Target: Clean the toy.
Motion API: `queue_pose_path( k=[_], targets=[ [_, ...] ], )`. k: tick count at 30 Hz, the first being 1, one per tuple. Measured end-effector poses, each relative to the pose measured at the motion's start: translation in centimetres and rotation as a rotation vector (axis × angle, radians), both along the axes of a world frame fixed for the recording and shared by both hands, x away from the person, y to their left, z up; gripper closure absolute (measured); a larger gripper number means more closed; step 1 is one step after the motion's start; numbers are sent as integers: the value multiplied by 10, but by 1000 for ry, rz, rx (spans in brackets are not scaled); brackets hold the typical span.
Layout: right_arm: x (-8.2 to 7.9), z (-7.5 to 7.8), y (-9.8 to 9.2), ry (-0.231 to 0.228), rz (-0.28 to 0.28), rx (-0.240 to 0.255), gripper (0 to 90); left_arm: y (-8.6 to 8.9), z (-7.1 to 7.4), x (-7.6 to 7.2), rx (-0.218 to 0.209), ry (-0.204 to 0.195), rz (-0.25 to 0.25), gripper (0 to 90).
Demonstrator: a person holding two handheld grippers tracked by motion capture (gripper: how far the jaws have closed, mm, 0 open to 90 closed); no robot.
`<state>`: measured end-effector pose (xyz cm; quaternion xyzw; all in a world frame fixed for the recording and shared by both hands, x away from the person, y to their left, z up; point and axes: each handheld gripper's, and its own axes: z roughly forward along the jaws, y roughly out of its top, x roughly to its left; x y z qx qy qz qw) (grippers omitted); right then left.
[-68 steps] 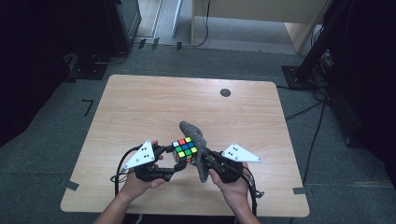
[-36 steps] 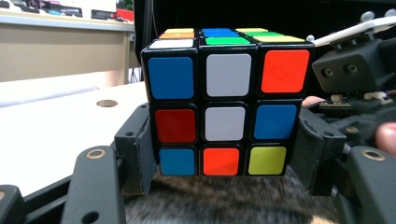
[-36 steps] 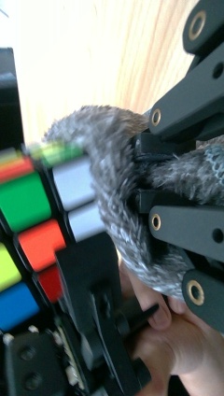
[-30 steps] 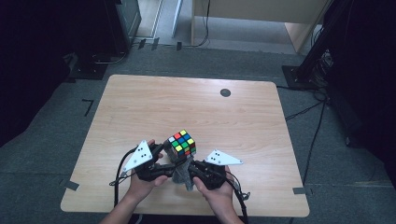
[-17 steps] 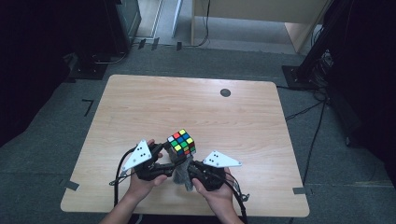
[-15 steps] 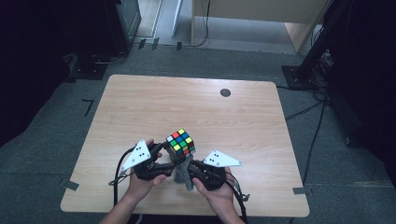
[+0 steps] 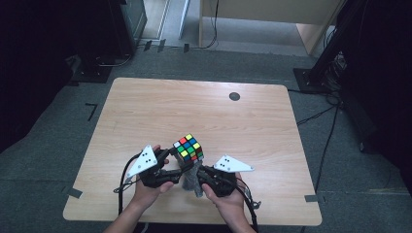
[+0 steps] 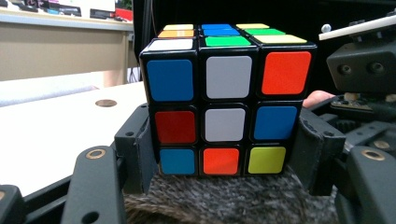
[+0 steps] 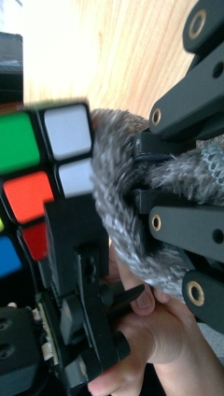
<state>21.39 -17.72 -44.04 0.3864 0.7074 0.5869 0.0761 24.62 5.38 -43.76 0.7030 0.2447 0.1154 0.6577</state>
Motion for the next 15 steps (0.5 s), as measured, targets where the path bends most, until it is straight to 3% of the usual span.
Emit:
queue_pose_path(
  k=[5, 7, 12, 15],
  targets=[
    [6, 4, -20, 13, -73, 61, 796, 2, 1, 0, -3, -1, 4, 345],
    [6, 3, -20, 20, -80, 59, 797, 1, 1, 0, -2, 3, 2, 345],
    [0, 1, 2, -18, 18, -14, 794, 1, 1, 0, 6, -1, 2, 345],
    [0, 3, 1, -32, 30, -33, 793, 2, 2, 0, -5, -2, 3, 345]
  ],
)
